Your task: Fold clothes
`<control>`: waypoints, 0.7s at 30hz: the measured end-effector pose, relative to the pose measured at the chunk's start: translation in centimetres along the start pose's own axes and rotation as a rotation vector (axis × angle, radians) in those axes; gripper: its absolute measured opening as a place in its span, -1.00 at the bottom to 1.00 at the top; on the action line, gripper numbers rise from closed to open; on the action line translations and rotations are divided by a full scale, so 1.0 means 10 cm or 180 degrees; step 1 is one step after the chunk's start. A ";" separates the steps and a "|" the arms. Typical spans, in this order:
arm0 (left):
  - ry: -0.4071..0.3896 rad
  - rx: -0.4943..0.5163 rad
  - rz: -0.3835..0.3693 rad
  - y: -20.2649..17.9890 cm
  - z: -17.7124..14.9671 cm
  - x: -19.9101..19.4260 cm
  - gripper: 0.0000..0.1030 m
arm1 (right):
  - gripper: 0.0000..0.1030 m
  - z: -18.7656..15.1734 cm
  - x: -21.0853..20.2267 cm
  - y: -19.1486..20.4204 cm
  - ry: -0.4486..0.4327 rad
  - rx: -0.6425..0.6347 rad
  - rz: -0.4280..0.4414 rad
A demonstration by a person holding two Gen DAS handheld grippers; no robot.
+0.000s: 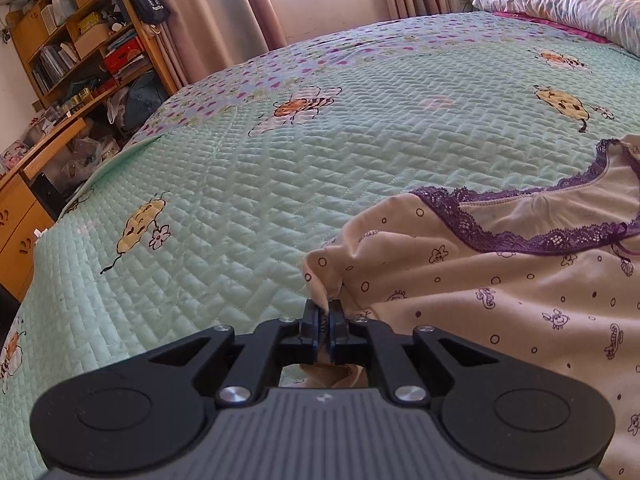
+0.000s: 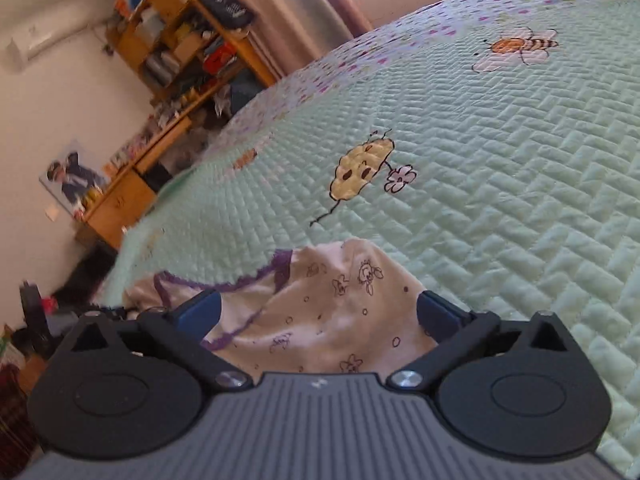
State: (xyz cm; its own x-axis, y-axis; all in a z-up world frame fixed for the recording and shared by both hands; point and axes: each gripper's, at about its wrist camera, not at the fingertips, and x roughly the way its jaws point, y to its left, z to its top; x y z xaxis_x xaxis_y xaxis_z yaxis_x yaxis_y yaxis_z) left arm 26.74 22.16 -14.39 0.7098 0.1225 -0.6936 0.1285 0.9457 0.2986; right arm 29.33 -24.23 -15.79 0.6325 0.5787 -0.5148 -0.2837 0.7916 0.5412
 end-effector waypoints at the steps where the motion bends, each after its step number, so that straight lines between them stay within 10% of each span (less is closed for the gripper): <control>1: 0.0007 0.0014 0.0012 0.00 0.00 -0.01 -0.84 | 1.00 0.01 0.00 0.05 -0.0008 -0.0136 -0.0137; 10: 0.0041 -0.0018 -0.0134 0.06 -0.01 0.08 -0.63 | 1.00 0.06 0.37 0.17 0.0380 -0.0889 -0.0423; 14: 0.0051 0.0041 -0.0352 0.03 0.00 0.15 -0.94 | 1.00 -0.06 0.42 0.21 0.0426 -0.0917 -0.0504; 16: 0.0015 0.0058 -0.0416 0.02 0.00 0.16 -0.95 | 0.61 -0.11 0.42 0.29 0.0419 -0.1032 -0.0534; 18: -0.0066 0.0022 -0.0374 0.03 -0.01 0.12 -0.96 | -0.92 -0.12 0.40 0.36 0.0385 -0.1118 -0.0620; 21: -0.0271 -0.0014 -0.0221 0.07 0.05 -0.08 -0.96 | -0.91 -0.15 0.31 0.53 0.0240 -0.1322 -0.0752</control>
State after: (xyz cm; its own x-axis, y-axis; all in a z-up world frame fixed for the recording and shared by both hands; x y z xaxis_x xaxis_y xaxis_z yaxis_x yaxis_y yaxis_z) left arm 26.65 22.56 -13.33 0.7557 0.0308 -0.6542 0.1765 0.9524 0.2486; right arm 28.67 -17.94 -15.52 0.6646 0.3740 -0.6469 -0.4119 0.9057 0.1004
